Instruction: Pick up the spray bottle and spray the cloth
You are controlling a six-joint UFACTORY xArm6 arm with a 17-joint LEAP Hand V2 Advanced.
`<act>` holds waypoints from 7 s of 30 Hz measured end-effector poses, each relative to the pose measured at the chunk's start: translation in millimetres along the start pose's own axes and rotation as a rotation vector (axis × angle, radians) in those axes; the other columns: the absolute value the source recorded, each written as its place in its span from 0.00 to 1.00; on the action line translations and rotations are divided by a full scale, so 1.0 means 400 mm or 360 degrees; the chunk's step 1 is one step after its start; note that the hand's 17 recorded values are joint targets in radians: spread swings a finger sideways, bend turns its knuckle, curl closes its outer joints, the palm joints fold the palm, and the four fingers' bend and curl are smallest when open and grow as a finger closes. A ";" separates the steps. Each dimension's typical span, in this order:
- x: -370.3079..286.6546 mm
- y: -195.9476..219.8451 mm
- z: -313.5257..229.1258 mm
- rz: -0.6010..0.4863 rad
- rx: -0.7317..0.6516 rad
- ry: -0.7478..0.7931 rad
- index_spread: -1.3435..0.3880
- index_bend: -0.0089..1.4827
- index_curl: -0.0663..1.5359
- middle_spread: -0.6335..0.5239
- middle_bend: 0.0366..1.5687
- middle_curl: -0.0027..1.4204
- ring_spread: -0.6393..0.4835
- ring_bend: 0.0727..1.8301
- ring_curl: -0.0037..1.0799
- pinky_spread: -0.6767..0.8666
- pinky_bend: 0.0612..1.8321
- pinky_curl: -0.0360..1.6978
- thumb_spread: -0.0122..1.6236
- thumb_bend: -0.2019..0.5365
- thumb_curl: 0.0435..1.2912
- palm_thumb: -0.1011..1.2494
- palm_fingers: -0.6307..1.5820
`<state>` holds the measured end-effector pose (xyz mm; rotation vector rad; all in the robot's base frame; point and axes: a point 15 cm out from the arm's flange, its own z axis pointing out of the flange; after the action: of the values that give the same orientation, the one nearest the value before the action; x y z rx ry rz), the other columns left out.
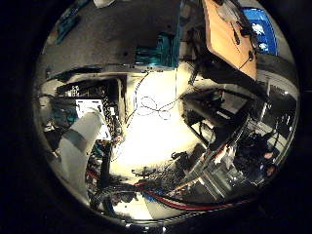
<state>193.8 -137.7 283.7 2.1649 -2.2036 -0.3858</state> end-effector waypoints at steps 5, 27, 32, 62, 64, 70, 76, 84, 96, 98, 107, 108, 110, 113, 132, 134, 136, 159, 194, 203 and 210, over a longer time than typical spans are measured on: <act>-0.006 0.000 -0.010 -0.0007 0.0020 -0.0025 0.56 0.31 0.29 0.59 0.13 0.24 0.72 0.05 0.08 0.66 0.07 0.18 0.78 0.26 0.18 0.63 0.33; 0.044 -0.093 -0.067 0.0161 0.0493 -0.0336 0.58 0.11 0.25 0.60 0.12 0.24 0.71 0.07 0.16 0.66 0.09 0.19 0.75 0.24 0.19 0.56 0.34; 0.068 -0.114 -0.080 0.0175 0.0656 -0.0491 0.59 0.10 0.22 0.63 0.10 0.24 0.72 0.07 0.19 0.66 0.11 0.20 0.73 0.23 0.19 0.49 0.32; 0.100 -0.270 -0.131 0.0020 0.1154 -0.0941 0.57 0.08 0.15 0.67 0.09 0.21 0.73 0.12 0.26 0.68 0.21 0.22 0.58 0.23 0.18 0.26 0.26; 0.101 -0.276 -0.130 0.0026 0.1166 -0.0961 0.56 0.08 0.14 0.68 0.09 0.21 0.73 0.13 0.26 0.68 0.23 0.22 0.58 0.23 0.18 0.26 0.25; 0.100 -0.313 -0.144 0.0055 0.1257 -0.1066 0.59 0.10 0.14 0.69 0.09 0.20 0.73 0.13 0.26 0.68 0.23 0.22 0.60 0.24 0.19 0.28 0.25; 0.097 -0.348 -0.131 0.0071 0.1283 -0.1168 0.64 0.10 0.16 0.69 0.10 0.20 0.71 0.12 0.25 0.66 0.21 0.21 0.62 0.24 0.19 0.30 0.27; 0.080 -0.410 -0.108 0.0075 0.1282 -0.1275 0.67 0.10 0.17 0.70 0.10 0.20 0.71 0.12 0.25 0.65 0.20 0.21 0.62 0.24 0.19 0.31 0.27; 0.039 -0.477 -0.076 0.0026 0.1214 -0.1255 0.66 0.10 0.17 0.70 0.10 0.22 0.71 0.13 0.26 0.65 0.21 0.21 0.63 0.24 0.18 0.32 0.27; 0.017 -0.488 -0.076 0.0003 0.1189 -0.1264 0.66 0.10 0.17 0.70 0.10 0.22 0.71 0.13 0.26 0.65 0.21 0.21 0.63 0.24 0.18 0.32 0.27; -0.041 -0.528 -0.079 -0.0067 0.1141 -0.1239 0.65 0.10 0.18 0.70 0.10 0.22 0.71 0.13 0.26 0.65 0.21 0.21 0.62 0.24 0.18 0.31 0.28; -0.042 -0.532 -0.080 -0.0067 0.1142 -0.1231 0.65 0.10 0.18 0.70 0.10 0.22 0.71 0.13 0.26 0.65 0.21 0.21 0.62 0.24 0.18 0.31 0.28; -0.045 -0.539 -0.081 -0.0068 0.1144 -0.1216 0.65 0.10 0.18 0.70 0.10 0.22 0.71 0.13 0.26 0.65 0.21 0.21 0.62 0.24 0.18 0.31 0.28; -0.058 -0.552 -0.087 -0.0079 0.1157 -0.1216 0.65 0.10 0.18 0.70 0.10 0.23 0.71 0.13 0.26 0.65 0.21 0.21 0.62 0.24 0.18 0.31 0.28; -0.168 -0.620 -0.112 -0.0242 0.1178 -0.1211 0.67 0.11 0.19 0.69 0.17 0.25 0.69 0.16 0.26 0.64 0.20 0.20 0.64 0.24 0.18 0.34 0.35; -0.183 -0.621 -0.106 -0.0269 0.1173 -0.1216 0.67 0.11 0.19 0.67 0.18 0.25 0.67 0.18 0.26 0.63 0.18 0.19 0.64 0.25 0.19 0.35 0.37; -0.193 -0.625 -0.108 -0.0286 0.1186 -0.1229 0.66 0.11 0.20 0.64 0.19 0.25 0.65 0.21 0.27 0.61 0.18 0.19 0.65 0.25 0.19 0.38 0.41; -0.271 -0.607 -0.098 -0.0266 0.1252 -0.1500 0.61 0.52 0.41 0.44 0.63 0.43 0.43 0.62 0.46 0.20 0.58 0.31 0.71 0.25 0.22 0.60 0.89; -0.455 -0.348 -0.207 -0.0511 0.0401 -0.1288 0.68 0.81 0.44 0.47 0.85 0.41 0.43 0.78 0.52 0.32 0.59 0.65 0.69 0.26 0.44 0.78 0.83; -0.599 -0.312 -0.280 -0.0647 0.0291 -0.1122 0.68 0.81 0.43 0.47 0.85 0.41 0.43 0.78 0.52 0.32 0.56 0.70 0.71 0.26 0.44 0.79 0.83; -0.690 -0.284 -0.308 -0.0629 0.0210 -0.1125 0.68 0.81 0.43 0.47 0.85 0.41 0.43 0.78 0.52 0.31 0.55 0.72 0.72 0.26 0.43 0.79 0.84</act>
<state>337.9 115.6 423.1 2.8744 -2.0744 -1.2174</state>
